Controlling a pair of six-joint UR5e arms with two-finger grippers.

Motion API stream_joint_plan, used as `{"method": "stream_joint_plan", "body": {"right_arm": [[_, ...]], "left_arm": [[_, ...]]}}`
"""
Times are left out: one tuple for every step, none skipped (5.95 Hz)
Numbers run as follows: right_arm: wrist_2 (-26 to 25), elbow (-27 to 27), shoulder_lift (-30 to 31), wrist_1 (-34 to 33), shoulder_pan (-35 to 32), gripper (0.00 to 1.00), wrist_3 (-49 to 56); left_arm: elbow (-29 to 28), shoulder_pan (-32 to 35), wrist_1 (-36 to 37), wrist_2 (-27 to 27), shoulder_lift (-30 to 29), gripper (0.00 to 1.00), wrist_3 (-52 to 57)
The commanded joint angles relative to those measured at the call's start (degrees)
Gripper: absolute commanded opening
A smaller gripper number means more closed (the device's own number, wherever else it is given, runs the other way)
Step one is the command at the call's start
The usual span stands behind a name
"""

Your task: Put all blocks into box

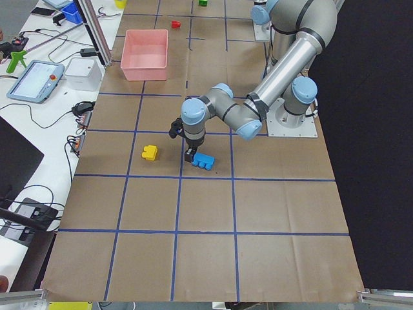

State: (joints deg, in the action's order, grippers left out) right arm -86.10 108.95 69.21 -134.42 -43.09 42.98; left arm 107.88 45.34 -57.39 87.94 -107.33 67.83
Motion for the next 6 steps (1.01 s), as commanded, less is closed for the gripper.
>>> {"method": "stream_joint_plan", "body": {"right_arm": [[-0.12, 3.61, 0.05, -0.4, -0.24, 0.97, 0.0], [-0.12, 5.64, 0.57, -0.84, -0.33, 0.97, 0.08], [-0.03, 6.09, 0.58, -1.11, -0.33, 0.97, 0.26], [-0.03, 6.18, 0.49, -1.11, -0.33, 0.97, 0.26], [-0.03, 6.1, 0.32, -1.28, -0.33, 0.97, 0.44], [-0.03, 6.1, -0.12, -3.37, -0.33, 0.97, 0.44]], "left_arm": [[3.82, -1.39, 7.8, -1.44, -4.19, 0.99, 0.98], [4.35, -1.4, 7.82, -1.54, -4.38, 0.99, 0.98], [5.57, -1.4, 7.91, -1.54, -4.38, 0.99, 0.98], [5.76, -1.4, 8.08, -1.71, -4.47, 0.99, 0.98], [5.76, -1.31, 8.17, -1.8, -4.47, 0.93, 0.98], [5.67, -1.31, 8.26, -1.8, -4.47, 0.77, 0.9]]}}
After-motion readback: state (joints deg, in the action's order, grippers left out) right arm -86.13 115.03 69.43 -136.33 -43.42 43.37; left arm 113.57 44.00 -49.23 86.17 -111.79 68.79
